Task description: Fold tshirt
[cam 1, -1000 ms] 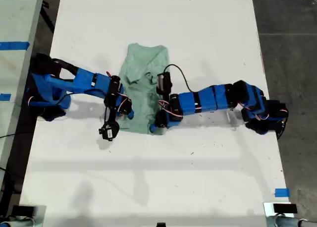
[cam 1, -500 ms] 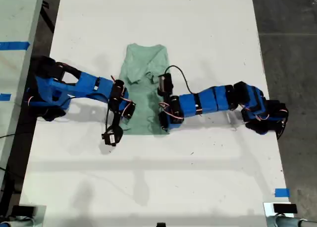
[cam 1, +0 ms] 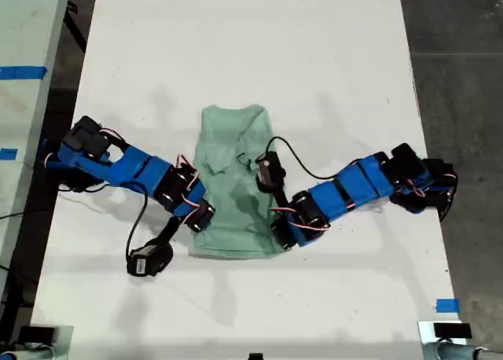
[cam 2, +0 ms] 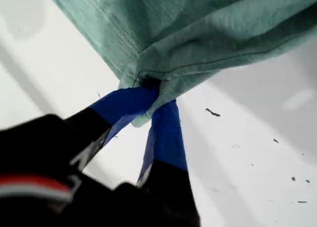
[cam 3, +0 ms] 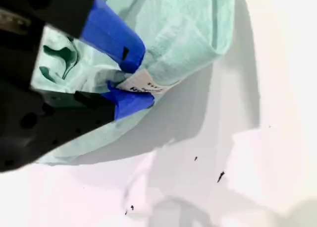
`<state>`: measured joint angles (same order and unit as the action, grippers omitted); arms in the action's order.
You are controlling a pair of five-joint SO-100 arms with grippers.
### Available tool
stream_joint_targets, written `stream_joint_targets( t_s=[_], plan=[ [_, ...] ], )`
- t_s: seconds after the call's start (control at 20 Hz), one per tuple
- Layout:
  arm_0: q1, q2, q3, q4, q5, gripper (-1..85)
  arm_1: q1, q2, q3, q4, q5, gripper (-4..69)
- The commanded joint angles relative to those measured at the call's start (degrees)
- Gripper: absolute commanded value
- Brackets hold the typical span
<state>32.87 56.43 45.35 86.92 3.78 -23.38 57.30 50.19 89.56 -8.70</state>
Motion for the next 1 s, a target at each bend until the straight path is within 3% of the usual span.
stream_joint_targets(
  t_s=[0.0, 0.25, 0.55, 0.75, 0.95],
  plan=[
    [2.64, 5.1, -3.43, -0.88, -1.05, 0.0, -2.02, 7.21, -5.36, -2.11, 1.14, -2.0],
    [-3.96, 11.6, -2.72, 1.49, 7.56, 0.0, 8.0, 14.41, -2.55, 1.67, -7.38, -1.9],
    [-28.56, 19.34, -1.58, 9.4, 32.08, 0.0, 36.3, 23.55, 1.49, 1.67, -35.33, -1.9],
    [-45.62, 19.34, -0.18, 10.63, 42.89, 0.0, 50.71, 24.17, 2.37, -3.34, -50.36, -1.9],
    [-55.46, 19.16, 8.0, 4.13, 47.9, 0.0, 57.48, 23.91, 10.46, -14.85, -58.18, -2.0]
  ],
)
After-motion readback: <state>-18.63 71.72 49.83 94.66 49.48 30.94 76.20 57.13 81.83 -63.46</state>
